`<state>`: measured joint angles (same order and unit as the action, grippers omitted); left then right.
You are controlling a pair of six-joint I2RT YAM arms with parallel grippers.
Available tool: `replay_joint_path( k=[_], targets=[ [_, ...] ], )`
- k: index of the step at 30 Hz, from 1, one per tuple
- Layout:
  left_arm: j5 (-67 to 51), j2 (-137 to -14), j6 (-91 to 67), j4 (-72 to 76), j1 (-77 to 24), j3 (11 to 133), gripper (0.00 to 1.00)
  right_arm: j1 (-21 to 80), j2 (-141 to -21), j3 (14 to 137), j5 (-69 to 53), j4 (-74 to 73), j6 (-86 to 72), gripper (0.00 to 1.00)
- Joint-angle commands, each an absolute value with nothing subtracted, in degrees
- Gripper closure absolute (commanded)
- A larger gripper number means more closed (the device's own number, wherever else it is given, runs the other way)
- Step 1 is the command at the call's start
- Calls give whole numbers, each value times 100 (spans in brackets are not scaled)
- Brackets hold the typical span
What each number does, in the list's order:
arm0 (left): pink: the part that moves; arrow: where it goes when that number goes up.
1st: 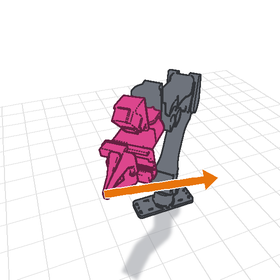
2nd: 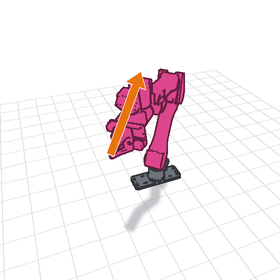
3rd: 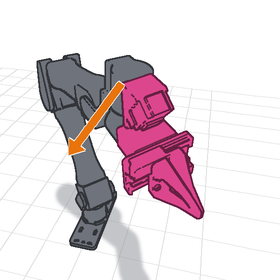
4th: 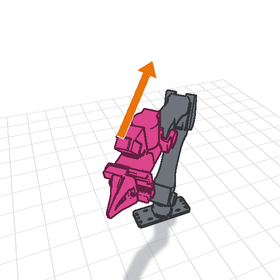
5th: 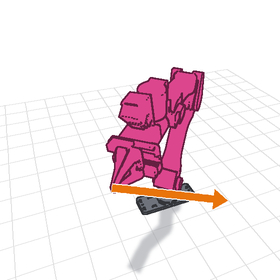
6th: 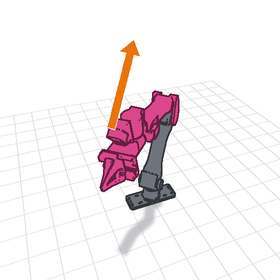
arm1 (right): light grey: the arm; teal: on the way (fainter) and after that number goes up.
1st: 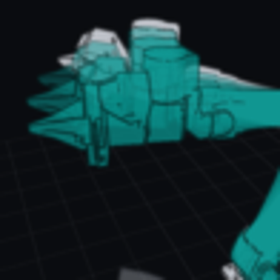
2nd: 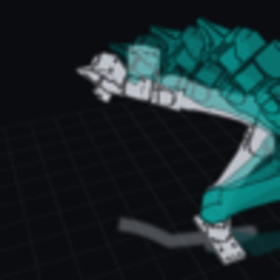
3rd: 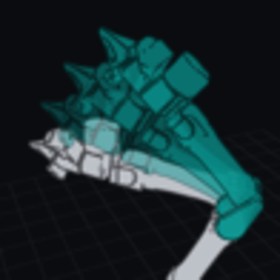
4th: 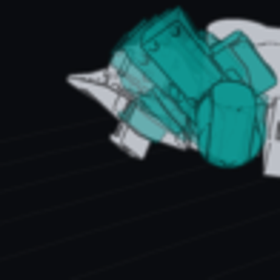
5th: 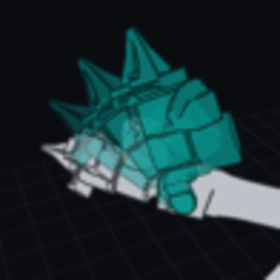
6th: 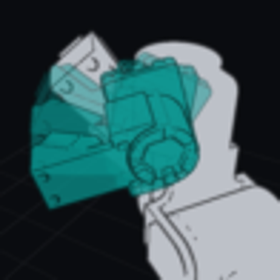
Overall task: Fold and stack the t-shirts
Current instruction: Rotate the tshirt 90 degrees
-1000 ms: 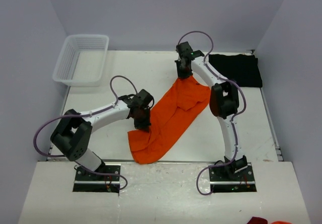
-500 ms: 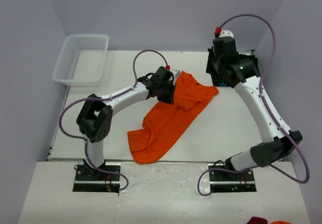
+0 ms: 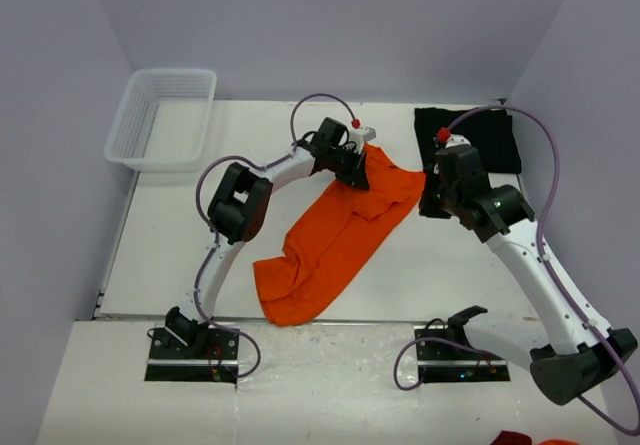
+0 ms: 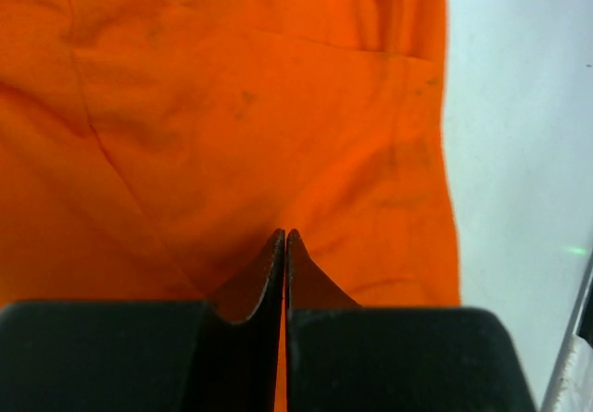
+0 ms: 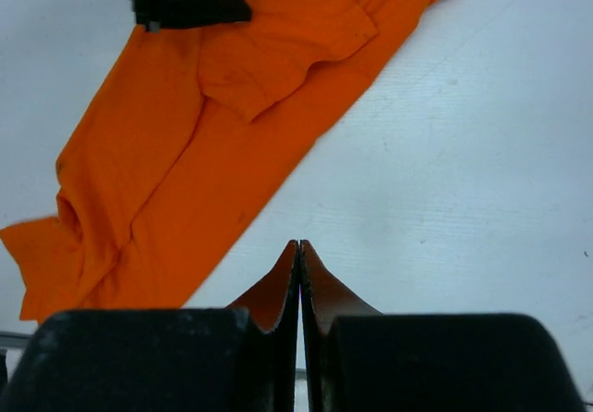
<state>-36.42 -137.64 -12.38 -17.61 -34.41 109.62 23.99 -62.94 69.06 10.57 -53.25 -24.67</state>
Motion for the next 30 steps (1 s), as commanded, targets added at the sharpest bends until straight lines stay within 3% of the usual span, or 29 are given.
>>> replay_joint_path(
  k=[1,8,13,21,30],
  targets=[
    [-4333,-14360,-1177,-1688,-3419,11600,100,2461,-5959,6759,669,-5221,-2637,100],
    [-4360,-15170,-1388,-1766,-3077,12199,100,3030,-6230,6223,36,-4765,-2575,100],
    [-4184,-15223,-1591,-1714,-2559,12313,100,3840,-7319,5985,-184,-4053,-2706,100],
    [-4078,-15249,-1713,-1890,-1899,12814,100,4851,-9603,7169,-475,-3454,-2769,100],
    [-4245,-15293,-2074,-1547,-1336,12841,100,5265,-10423,7498,-650,-3314,-2997,100]
  ],
)
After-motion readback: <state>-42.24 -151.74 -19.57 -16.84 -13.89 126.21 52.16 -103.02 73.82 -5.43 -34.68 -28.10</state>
